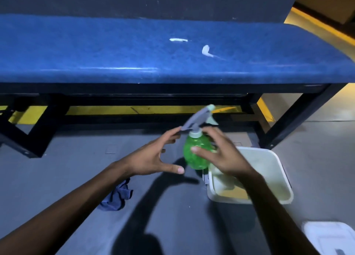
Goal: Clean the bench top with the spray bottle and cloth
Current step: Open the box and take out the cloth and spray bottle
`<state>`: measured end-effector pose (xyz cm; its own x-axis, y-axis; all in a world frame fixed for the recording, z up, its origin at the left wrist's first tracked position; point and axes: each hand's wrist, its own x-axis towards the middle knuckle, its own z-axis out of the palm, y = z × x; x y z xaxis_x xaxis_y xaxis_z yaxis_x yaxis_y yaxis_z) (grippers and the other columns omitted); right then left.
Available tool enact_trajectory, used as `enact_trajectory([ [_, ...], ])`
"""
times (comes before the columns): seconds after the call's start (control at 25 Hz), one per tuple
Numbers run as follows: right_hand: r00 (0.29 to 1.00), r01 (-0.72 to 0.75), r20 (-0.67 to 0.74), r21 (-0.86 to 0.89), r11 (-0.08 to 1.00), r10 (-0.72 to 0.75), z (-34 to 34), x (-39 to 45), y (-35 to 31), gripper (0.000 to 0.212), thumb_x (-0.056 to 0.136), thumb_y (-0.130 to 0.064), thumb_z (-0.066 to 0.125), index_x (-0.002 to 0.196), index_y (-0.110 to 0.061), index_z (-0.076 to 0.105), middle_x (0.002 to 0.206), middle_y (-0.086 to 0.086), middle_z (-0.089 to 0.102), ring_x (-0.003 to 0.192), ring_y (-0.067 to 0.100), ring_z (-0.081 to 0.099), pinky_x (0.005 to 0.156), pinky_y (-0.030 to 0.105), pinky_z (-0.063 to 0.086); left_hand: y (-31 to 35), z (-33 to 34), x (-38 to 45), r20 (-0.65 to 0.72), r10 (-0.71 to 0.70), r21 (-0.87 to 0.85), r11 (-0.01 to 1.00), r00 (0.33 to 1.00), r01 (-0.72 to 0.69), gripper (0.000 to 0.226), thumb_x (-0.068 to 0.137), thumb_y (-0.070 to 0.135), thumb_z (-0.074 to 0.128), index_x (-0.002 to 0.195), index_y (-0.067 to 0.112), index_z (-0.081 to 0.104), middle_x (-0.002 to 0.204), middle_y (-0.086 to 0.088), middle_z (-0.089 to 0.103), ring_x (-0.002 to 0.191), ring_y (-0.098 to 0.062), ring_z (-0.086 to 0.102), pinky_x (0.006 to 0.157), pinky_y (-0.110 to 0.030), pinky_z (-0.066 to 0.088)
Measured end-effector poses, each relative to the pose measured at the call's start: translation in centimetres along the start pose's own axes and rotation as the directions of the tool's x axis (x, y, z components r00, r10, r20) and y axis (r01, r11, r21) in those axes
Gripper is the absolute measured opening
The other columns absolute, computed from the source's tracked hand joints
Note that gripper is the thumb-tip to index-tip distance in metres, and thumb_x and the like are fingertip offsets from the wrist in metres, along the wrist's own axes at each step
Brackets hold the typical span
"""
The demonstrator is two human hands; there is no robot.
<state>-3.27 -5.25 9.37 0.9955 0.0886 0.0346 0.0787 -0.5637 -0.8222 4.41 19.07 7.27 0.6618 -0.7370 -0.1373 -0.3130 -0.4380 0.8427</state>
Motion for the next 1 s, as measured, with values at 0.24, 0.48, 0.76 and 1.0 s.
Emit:
enact_trajectory([
  [0.24, 0.99, 0.064, 0.124, 0.0, 0.998, -0.064, 6.8, 3.3, -1.0, 0.071, 0.082, -0.045, 0.08, 0.144, -0.029, 0.048, 0.14, -0.013, 0.055, 0.127, 0.002, 0.051, 0.106, 0.021, 0.042, -4.4, 0.2, -1.7, -0.268, -0.097, 0.068, 0.991, 0.958, 0.119, 0.069, 0.071, 0.056, 0.083, 0.131, 0.034, 0.057, 0.123, 0.018, 0.069, 0.11, 0.001, 0.066, 0.096, -0.036, 0.056],
  [0.48, 0.913, -0.324, -0.295, -0.102, 0.94, 0.283, 0.4, -2.1, 13.5, 0.008, 0.092, -0.032, 0.07, 0.099, -0.028, 0.069, 0.101, -0.011, 0.074, 0.093, 0.001, 0.068, 0.08, 0.027, 0.046, -13.2, 3.4, -3.3, -0.353, -0.328, -0.054, 0.942, 0.876, 0.331, 0.078, 0.063, 0.049, 0.089, 0.131, 0.028, 0.058, 0.123, 0.01, 0.07, 0.115, -0.008, 0.067, 0.101, -0.029, 0.052],
  [0.76, 0.702, -0.545, -0.024, -0.661, 0.516, 0.712, 0.2, -4.0, 26.5, 0.077, 0.085, -0.044, 0.069, 0.151, -0.021, 0.035, 0.138, 0.009, 0.055, 0.126, 0.029, 0.055, 0.101, 0.039, 0.047, -17.3, 9.3, -3.3, -0.314, -0.315, -0.014, 0.945, 0.896, 0.328, 0.082, 0.058, 0.057, 0.08, 0.131, 0.04, 0.047, 0.134, 0.003, 0.056, 0.12, -0.007, 0.058, 0.102, -0.027, 0.048],
  [1.0, 0.874, -0.317, -0.138, -0.888, 0.332, 0.465, 0.7, -4.0, 26.2, 0.022, 0.09, -0.026, 0.058, 0.109, -0.016, 0.06, 0.109, 0.004, 0.066, 0.1, 0.029, 0.066, 0.085, 0.035, 0.056, -18.6, 9.4, -2.4, -0.353, -0.362, 0.008, 0.921, 0.863, 0.39, 0.094, 0.059, 0.055, 0.084, 0.141, 0.026, 0.047, 0.135, 0.007, 0.056, 0.123, -0.018, 0.059, 0.1, -0.033, 0.05],
])
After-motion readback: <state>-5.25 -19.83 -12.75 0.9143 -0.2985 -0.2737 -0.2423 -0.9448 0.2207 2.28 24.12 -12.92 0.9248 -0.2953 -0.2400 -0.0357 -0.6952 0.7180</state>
